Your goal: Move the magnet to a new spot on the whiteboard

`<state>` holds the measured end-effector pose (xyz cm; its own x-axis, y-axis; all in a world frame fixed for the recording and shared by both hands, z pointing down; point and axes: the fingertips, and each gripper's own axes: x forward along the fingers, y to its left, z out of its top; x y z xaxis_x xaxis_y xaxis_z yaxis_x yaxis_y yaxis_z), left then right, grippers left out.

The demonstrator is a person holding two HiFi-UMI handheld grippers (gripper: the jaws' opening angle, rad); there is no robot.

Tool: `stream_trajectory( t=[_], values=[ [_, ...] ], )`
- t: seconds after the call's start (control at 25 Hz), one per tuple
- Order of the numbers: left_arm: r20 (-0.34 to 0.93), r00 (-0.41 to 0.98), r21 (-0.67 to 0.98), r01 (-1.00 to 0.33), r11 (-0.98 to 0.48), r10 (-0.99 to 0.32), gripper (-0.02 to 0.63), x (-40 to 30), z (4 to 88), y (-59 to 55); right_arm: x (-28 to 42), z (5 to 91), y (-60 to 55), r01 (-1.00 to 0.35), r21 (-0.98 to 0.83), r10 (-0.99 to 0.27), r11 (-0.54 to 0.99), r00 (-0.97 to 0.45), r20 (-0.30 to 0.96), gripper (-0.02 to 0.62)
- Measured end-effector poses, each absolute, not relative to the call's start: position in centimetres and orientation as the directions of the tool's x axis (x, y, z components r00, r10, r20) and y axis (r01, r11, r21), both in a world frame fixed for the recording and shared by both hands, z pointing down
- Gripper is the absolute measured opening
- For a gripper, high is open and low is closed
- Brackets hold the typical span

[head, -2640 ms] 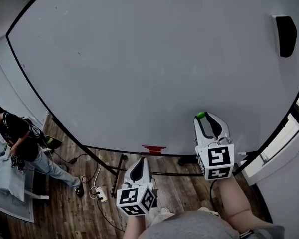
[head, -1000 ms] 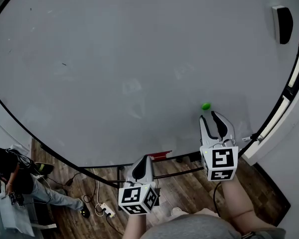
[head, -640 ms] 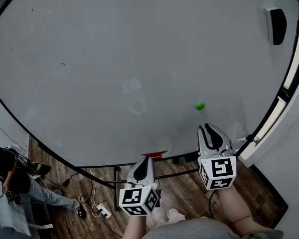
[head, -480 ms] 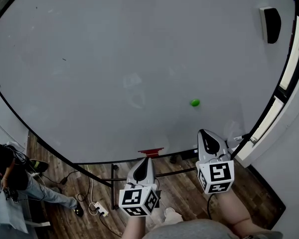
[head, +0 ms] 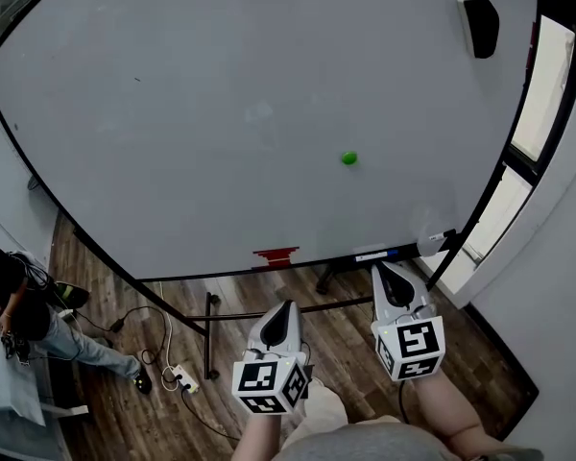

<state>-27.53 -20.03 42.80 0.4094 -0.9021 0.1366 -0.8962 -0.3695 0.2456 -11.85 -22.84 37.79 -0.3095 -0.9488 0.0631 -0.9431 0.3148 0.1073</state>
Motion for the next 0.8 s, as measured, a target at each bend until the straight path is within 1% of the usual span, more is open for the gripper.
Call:
stream_trajectory(
  t=[0.4,0.8],
  values=[
    [0.146,0.404,0.242,-0.899,-0.364,-0.903,0.003,-26.1,43.2,-11.4,-11.9,39.4,-13.6,-0.925,0.071,-0.925,0.374,-0.367,0.095,-0.002],
    [0.144,0.417,0.233,-0.896,-0.379,-0.897,0.003,-24.2,43.2,-4.2,-10.9,40.3,-5.7,-0.922,0.038,-0.920,0.384,-0.379,0.101,-0.002]
  ],
)
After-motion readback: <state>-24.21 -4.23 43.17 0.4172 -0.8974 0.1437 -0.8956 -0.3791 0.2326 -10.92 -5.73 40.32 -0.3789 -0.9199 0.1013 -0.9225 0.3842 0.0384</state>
